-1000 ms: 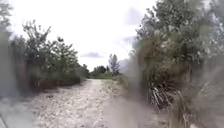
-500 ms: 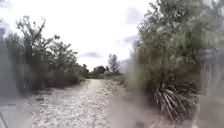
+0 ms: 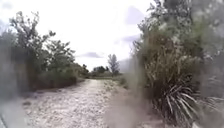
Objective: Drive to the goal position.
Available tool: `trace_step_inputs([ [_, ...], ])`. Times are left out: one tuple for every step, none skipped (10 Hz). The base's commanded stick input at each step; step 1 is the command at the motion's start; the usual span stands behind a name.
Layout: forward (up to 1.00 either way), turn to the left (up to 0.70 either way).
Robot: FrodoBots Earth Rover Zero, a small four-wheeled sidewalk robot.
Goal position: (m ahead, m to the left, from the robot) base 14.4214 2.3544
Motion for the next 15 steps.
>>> trace_step_inputs([
  [0.69, 0.01],
  [0.69, 0.01],
  [0.69, 0.01],
  [0.69, 0.01],
  [0.69, 0.01],
  [0.69, 0.01],
  [0.69, 0.01],
  [0.69, 0.01],
  [0.69, 0.01],
  [0.69, 0.01],
  [0.69, 0.01],
  [0.69, 0.01],
  [0.69, 0.1],
  [0.69, 0.14],
  [0.69, 0.14],
])
